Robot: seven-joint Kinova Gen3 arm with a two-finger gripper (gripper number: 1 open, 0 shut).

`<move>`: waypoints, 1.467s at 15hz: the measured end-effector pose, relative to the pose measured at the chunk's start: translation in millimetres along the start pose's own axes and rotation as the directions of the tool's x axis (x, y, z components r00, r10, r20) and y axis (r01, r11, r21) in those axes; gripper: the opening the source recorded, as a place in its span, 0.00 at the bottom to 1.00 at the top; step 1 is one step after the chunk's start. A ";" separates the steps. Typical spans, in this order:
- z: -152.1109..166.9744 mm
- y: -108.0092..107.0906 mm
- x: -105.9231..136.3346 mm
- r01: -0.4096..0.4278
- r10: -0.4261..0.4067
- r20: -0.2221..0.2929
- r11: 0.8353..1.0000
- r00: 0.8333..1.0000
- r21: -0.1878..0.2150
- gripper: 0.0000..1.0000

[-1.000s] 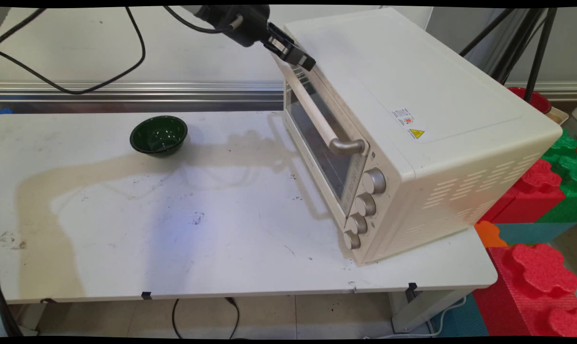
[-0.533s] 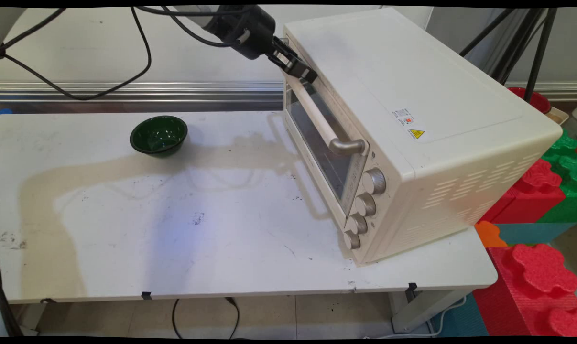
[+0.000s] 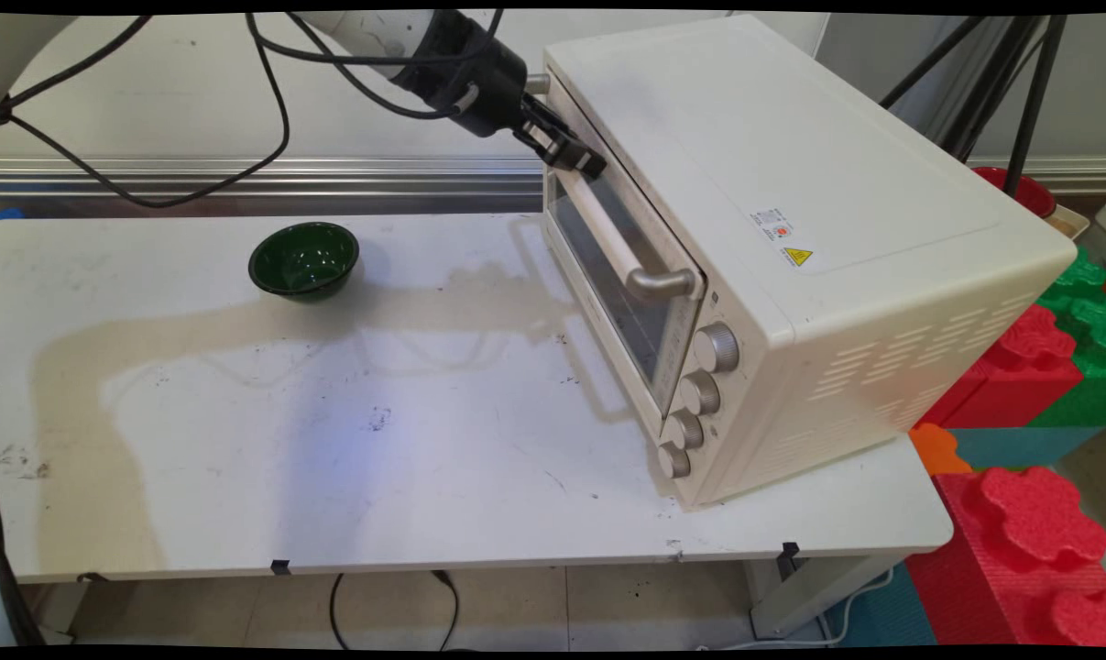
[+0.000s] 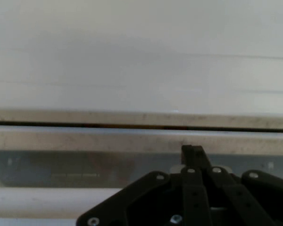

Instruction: Open the oven

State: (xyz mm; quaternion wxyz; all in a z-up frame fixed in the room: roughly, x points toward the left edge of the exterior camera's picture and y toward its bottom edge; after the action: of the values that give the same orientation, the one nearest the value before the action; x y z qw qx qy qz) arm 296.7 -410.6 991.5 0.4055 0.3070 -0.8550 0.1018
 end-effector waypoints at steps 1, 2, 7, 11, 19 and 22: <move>-1.2 -0.2 -2.6 -0.002 0.002 0.003 1.000 1.000 0.001 0.00; -3.1 -0.5 -5.8 -0.003 0.003 0.006 1.000 1.000 0.003 0.00; -18.3 -1.4 -26.1 -0.007 0.007 0.026 1.000 1.000 0.010 0.00; -29.5 -0.4 -43.5 -0.012 0.011 0.046 1.000 0.999 0.008 0.00; -46.9 4.7 -85.6 -0.019 0.019 0.097 1.000 0.995 -0.001 0.00; -48.7 6.1 -101.3 -0.025 0.025 0.118 1.000 0.993 -0.006 0.00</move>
State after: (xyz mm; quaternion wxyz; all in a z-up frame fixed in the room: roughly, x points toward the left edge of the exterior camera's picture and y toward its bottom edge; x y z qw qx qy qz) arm 372.7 -340.4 947.1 0.3538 0.3007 -0.8814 0.0866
